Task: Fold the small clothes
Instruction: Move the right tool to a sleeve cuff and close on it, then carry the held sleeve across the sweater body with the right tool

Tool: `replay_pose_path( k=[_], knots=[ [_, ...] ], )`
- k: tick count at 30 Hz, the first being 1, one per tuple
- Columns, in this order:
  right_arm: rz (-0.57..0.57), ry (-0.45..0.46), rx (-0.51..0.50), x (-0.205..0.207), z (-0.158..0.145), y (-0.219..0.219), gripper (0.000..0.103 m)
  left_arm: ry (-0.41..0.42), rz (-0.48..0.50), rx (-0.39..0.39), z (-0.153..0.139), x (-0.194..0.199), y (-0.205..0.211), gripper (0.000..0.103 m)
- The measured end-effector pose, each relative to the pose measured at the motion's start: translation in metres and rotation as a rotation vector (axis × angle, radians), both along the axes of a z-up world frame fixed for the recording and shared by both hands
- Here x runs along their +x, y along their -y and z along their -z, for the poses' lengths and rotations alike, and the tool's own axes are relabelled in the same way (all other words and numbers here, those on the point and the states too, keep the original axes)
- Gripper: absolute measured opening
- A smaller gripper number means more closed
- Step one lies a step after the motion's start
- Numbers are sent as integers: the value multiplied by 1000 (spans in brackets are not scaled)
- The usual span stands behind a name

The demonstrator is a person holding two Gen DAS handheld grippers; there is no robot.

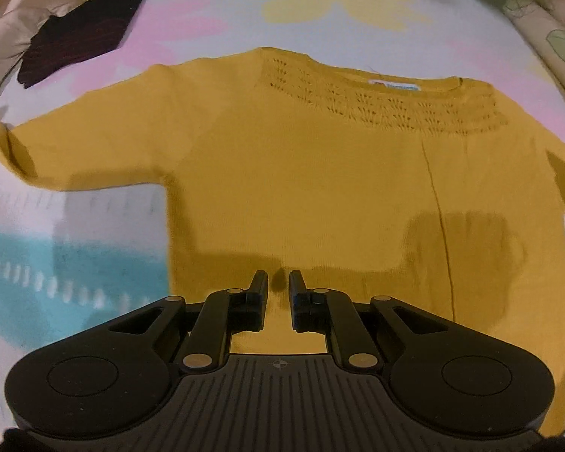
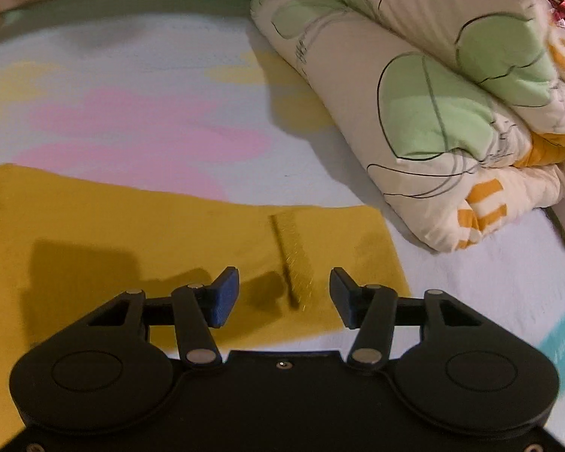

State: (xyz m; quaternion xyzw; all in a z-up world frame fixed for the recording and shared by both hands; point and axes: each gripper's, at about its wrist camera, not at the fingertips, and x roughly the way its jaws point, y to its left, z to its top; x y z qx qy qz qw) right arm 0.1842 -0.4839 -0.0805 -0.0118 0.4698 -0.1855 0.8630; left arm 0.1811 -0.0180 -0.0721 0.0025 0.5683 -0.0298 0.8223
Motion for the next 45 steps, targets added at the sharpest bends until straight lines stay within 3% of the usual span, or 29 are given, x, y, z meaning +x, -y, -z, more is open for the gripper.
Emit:
replay_pose_path(
  k=[4, 5, 6, 7, 9, 12, 18, 24, 29, 32, 38, 45],
  knots=[
    [35, -65, -45, 16, 26, 11, 57, 29, 2, 33, -6, 3, -1, 12],
    [43, -67, -48, 16, 30, 14, 50, 40, -2, 41, -7, 2, -2, 12],
    [45, -48, -31, 14, 30, 18, 38, 50, -5, 48, -10, 1, -2, 12],
    [51, -29, 11, 12, 29, 23, 5, 57, -5, 53, -13, 2, -2, 12],
    [76, -21, 73, 9, 25, 32, 7, 73, -2, 67, -16, 5, 0, 12],
    [75, -3, 76, 4, 9, 34, 7, 96, 5, 71, -25, 10, 3, 12],
    [46, 72, 158, -8, -49, 22, 7, 187, 26, 90, -56, 23, 2, 12],
    [-33, 138, 278, -7, -110, -26, 7, 259, -9, 106, -67, 39, -21, 12],
    [-138, 166, 412, 3, -145, -96, 7, 207, -116, 128, -55, 57, -55, 12],
    [-214, 159, 478, 15, -153, -145, 7, 184, -166, 117, -55, 66, -75, 12],
    [-367, 129, 565, 39, -154, -254, 7, 214, -228, 100, -72, 67, -106, 12],
    [-481, 64, 617, 69, -119, -356, 7, 197, -249, 68, -74, 68, -124, 12]
  ],
)
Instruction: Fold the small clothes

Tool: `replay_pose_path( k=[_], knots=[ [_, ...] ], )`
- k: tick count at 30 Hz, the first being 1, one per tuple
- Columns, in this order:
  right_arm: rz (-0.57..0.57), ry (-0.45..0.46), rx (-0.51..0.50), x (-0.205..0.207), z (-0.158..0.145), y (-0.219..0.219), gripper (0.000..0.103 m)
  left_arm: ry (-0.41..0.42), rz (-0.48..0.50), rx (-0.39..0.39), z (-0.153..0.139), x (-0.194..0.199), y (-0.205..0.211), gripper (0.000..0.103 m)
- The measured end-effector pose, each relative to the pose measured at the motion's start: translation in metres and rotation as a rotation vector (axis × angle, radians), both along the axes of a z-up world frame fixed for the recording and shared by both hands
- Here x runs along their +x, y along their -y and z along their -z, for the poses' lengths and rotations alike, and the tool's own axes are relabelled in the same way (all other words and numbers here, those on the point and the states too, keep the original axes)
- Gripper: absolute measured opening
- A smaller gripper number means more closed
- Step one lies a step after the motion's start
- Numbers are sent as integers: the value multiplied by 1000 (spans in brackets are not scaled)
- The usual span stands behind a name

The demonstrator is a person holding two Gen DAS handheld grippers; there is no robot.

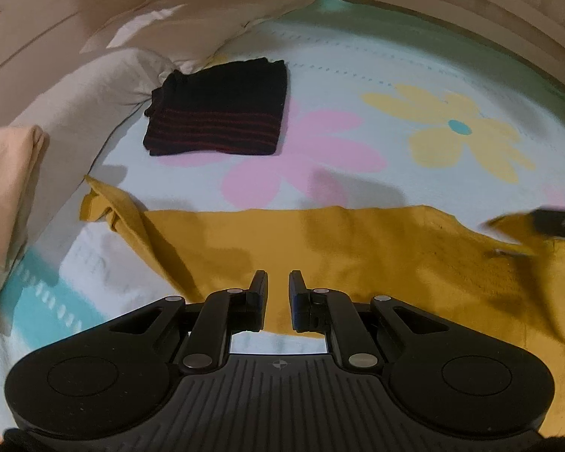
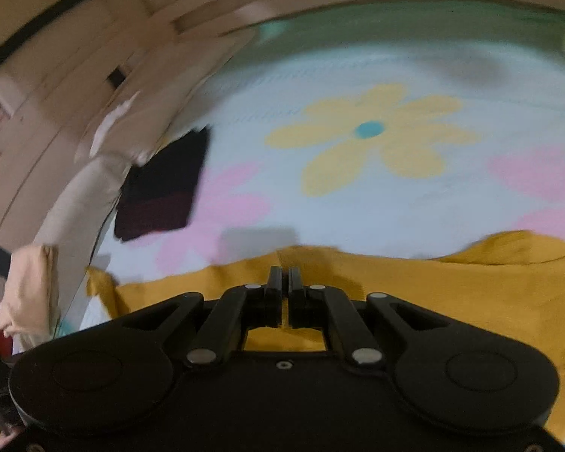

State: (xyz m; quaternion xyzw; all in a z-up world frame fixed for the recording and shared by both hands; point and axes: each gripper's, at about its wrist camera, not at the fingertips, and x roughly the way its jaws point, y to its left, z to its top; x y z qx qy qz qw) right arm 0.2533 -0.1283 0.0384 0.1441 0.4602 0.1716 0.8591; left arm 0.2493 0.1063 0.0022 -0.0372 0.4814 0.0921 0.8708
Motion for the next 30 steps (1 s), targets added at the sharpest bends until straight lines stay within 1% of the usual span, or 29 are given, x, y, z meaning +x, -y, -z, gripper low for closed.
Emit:
replay_pose_path(
  k=[4, 7, 10, 12, 14, 15, 18, 21, 23, 25, 27, 28, 29, 30],
  knots=[
    [-44, -35, 3, 3, 29, -40, 7, -2, -16, -31, -1, 0, -10, 12],
    [-74, -50, 8, 3, 48, -59, 6, -2, -18, -43, -1, 0, -14, 12],
    [-89, -51, 26, 2, 59, -69, 18, -9, -14, -55, 1, 1, -16, 12],
    [-85, -41, 43, 0, 60, -65, 18, -12, -12, -67, 3, 1, -16, 12],
    [-69, -8, 64, -7, 54, -50, 18, -12, 4, -86, 5, 2, -14, 12],
    [-57, 5, 60, -9, 52, -43, 18, -11, 20, -99, 7, 2, -11, 12],
    [-1, 21, 37, -19, 45, -4, 19, -11, 72, -142, 16, 5, -1, 12],
    [101, -14, 5, -31, 48, 46, 19, -23, 146, -154, 32, 11, 16, 13],
    [175, -47, -6, -41, 54, 80, 20, -41, 155, -158, 43, 16, 27, 13],
    [229, -53, -11, -52, 60, 112, 20, -52, 156, -184, 52, 20, 35, 13],
    [288, -43, -44, -61, 66, 135, 32, -61, 159, -200, 59, 24, 43, 13],
    [321, -34, -60, -65, 69, 149, 46, -63, 159, -200, 62, 27, 47, 13],
    [348, -27, -70, -68, 72, 159, 53, -66, 159, -195, 64, 29, 51, 13],
    [375, -28, -83, -69, 73, 169, 53, -69, 161, -185, 67, 32, 56, 13]
  ],
)
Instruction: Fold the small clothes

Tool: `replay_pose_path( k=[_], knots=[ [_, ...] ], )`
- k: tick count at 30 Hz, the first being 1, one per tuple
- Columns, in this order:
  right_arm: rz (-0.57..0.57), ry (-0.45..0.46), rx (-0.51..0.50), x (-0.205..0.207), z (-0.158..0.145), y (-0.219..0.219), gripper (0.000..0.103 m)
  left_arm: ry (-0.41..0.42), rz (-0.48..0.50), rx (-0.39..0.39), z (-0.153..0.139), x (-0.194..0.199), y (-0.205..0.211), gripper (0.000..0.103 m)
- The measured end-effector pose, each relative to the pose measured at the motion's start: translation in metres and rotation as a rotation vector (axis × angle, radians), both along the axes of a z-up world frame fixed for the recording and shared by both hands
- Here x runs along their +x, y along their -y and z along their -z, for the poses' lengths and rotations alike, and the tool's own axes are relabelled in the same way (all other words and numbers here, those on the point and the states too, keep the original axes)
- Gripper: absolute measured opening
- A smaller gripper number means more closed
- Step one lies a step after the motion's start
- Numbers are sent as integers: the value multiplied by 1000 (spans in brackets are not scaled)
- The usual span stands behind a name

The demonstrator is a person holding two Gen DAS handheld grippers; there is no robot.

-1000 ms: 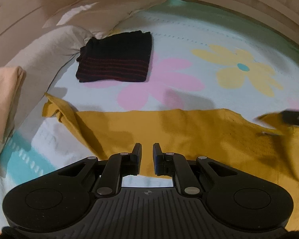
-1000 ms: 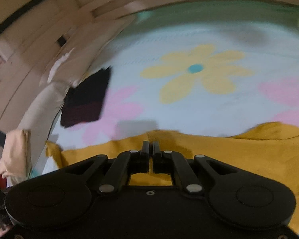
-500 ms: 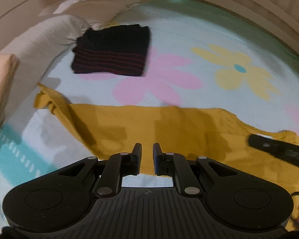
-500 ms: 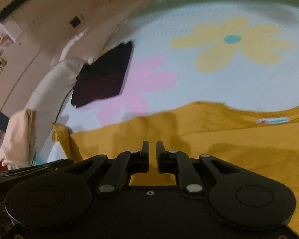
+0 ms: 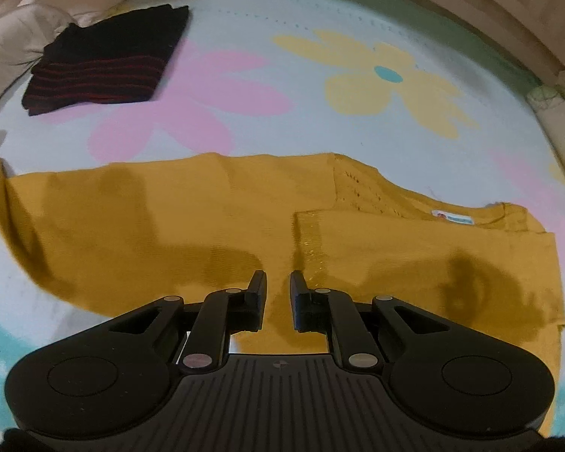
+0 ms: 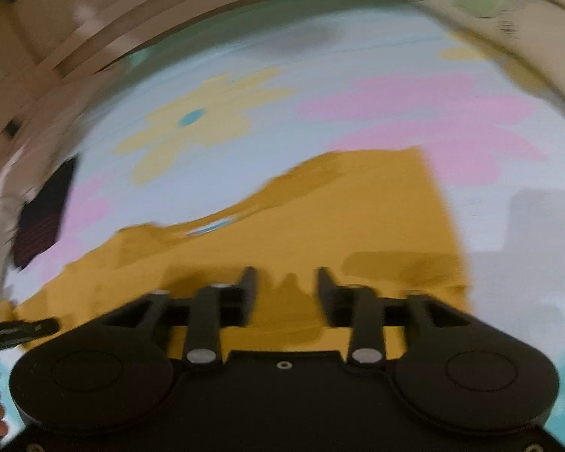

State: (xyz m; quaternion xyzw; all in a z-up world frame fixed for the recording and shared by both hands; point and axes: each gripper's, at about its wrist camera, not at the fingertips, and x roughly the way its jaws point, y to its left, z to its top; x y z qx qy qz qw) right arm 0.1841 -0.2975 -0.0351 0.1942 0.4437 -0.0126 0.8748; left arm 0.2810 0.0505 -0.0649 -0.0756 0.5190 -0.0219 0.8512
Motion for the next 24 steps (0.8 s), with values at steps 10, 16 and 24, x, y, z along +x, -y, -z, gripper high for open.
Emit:
replay_pose_path(
  k=[10, 16, 24],
  knots=[
    [145, -7, -73, -8, 9, 72, 58, -48, 26, -27, 25, 18, 23, 13],
    [111, -10, -54, -6, 15, 76, 58, -14, 15, -75, 26, 17, 17, 13],
    [95, 15, -54, -11, 12, 83, 58, 72, -32, 9, -5, 7, 19, 6]
  ],
)
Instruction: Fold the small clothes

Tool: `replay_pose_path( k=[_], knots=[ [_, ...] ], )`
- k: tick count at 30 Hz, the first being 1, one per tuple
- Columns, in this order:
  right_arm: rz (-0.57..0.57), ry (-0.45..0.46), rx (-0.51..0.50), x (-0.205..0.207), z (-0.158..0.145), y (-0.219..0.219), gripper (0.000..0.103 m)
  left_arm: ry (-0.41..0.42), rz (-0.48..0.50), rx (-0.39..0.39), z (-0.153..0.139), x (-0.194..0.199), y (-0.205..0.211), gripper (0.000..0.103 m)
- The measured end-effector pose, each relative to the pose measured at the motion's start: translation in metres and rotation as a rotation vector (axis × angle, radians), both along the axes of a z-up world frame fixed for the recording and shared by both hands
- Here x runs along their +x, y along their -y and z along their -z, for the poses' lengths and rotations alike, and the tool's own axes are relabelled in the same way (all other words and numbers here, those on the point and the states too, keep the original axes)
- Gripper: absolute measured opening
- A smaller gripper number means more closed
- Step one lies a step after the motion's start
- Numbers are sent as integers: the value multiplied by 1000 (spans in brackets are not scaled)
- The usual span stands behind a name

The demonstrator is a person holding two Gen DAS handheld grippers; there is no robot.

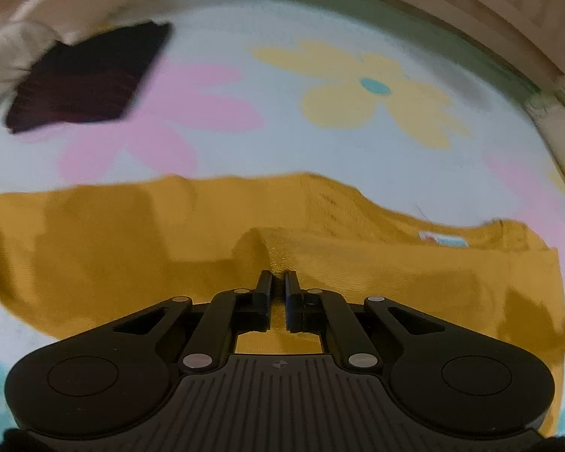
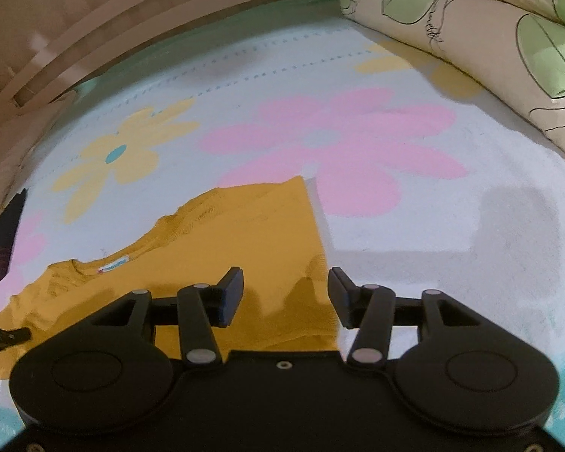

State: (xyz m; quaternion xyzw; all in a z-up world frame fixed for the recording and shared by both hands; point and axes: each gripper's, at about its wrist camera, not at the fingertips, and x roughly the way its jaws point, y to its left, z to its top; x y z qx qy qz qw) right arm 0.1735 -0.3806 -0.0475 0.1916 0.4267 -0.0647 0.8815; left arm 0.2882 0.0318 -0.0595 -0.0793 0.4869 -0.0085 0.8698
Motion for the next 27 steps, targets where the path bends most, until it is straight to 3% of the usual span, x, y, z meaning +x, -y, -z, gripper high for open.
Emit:
replay_pose_path(
  k=[4, 8, 10, 12, 13, 15, 17, 20, 22, 24, 27],
  knots=[
    [56, -6, -13, -4, 2, 12, 58, -11, -61, 29, 1, 0, -13, 6],
    [100, -23, 8, -6, 7, 22, 58, -102, -26, 31, 26, 7, -12, 9],
    [86, -33, 14, -3, 10, 18, 58, -94, -5, 47, 31, 7, -10, 13],
    [58, -42, 4, 3, 12, 10, 58, -94, 28, 28, 30, 9, -12, 26],
    [38, -48, -7, 6, 13, 4, 58, -96, 32, -10, 31, 10, -15, 29],
    [7, -57, -27, 10, 16, -5, 58, -89, 18, -104, 32, 9, -26, 47],
    [-28, -72, -46, 14, 22, -14, 58, -83, -11, -167, 30, 6, -37, 52],
    [-77, -117, -107, 20, 32, -29, 58, -23, -60, -113, 16, 1, -50, 52],
    [-95, -170, -167, 25, 40, -37, 58, 23, -39, -82, 7, -3, -61, 58],
    [-88, -172, -185, 24, 42, -40, 59, 48, -17, -82, 2, -6, -76, 66],
    [-80, -169, -189, 26, 35, -42, 59, 63, -78, -64, -1, -10, -107, 66]
  ],
)
